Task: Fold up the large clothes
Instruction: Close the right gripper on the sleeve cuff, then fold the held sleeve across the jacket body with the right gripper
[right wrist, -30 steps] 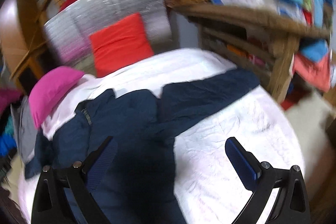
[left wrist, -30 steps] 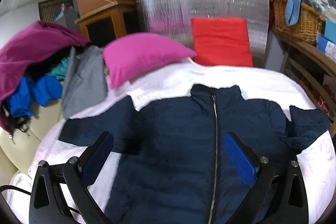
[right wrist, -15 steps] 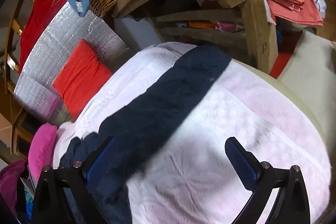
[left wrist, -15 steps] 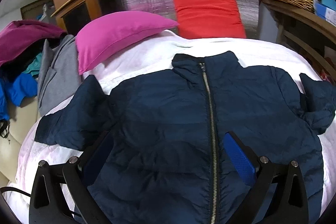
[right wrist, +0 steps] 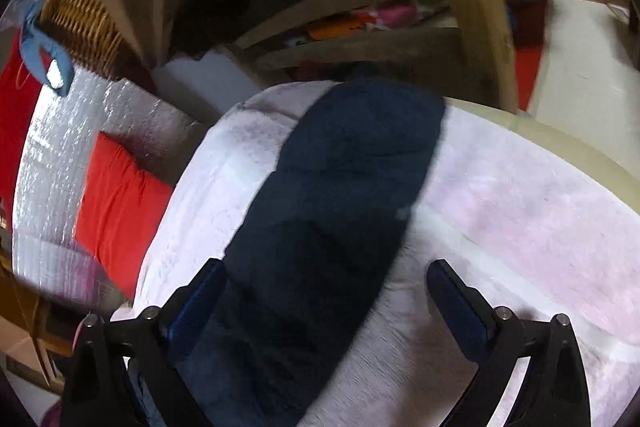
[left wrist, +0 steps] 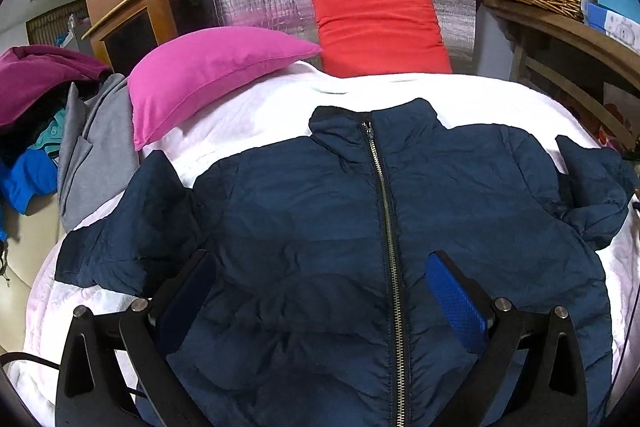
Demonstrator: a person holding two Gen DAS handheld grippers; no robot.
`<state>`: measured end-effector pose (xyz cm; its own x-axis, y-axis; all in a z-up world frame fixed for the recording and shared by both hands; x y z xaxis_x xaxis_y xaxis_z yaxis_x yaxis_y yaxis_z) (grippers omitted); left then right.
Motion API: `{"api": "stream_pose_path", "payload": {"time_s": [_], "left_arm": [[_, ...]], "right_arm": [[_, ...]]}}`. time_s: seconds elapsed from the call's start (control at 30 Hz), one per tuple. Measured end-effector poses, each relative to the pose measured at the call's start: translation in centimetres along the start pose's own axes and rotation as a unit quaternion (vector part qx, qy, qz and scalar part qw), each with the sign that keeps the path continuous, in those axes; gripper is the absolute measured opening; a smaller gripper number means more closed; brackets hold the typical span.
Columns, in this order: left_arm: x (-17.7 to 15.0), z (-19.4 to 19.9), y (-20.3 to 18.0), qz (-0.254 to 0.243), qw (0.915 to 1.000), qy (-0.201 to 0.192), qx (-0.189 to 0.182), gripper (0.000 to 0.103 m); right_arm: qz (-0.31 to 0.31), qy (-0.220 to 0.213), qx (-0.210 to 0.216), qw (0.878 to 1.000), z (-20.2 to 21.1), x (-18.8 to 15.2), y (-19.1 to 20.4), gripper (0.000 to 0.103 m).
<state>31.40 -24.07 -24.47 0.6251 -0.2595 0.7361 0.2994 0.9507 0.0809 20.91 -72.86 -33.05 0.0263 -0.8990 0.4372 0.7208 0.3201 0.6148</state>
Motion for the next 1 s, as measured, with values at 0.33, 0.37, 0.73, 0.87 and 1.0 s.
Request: {"api": "stream_pose_path", "payload": {"time_s": [0.33, 0.37, 0.73, 0.87, 1.0], "left_arm": [[0.5, -0.5, 2.0, 0.016, 0.9997, 0.001, 0.019, 0.103], [0.7, -0.3, 2.6, 0.019, 0.9995, -0.004, 0.026, 0.103], [1.7, 1.7, 8.1, 0.055, 0.9952, -0.044, 0.068, 0.103], [1.7, 2.3, 8.9, 0.060, 0.9949, -0.048, 0.066, 0.103], [1.7, 2.9, 9.8, 0.068, 0.9947, -0.050, 0.059, 0.103]], "right_arm": [[0.039, -0.006, -0.028, 0.999, -2.1, 0.2, 1.1, 0.032], [0.041, -0.008, -0.028, 0.999, -2.2, 0.2, 1.1, 0.030], [0.139, -0.081, 0.009, 0.987, 3.5, -0.8, 7.3, 0.017], [0.177, -0.100, 0.023, 0.979, 5.9, -2.1, 10.8, 0.017], [0.212, -0.109, 0.036, 0.971, 7.7, -3.8, 14.2, 0.017]]}}
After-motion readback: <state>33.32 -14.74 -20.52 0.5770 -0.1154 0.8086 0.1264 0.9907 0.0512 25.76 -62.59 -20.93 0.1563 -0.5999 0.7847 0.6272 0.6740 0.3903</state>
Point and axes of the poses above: each gripper's, at about its wrist camera, not at the fingertips, and z roughly against the way its jaws point, y to its left, x to its top, the point moved 4 cm from there along -z, roughly the way its jaws point, and after that the axes turned 5 degrees about z, right-handed, at the moved point
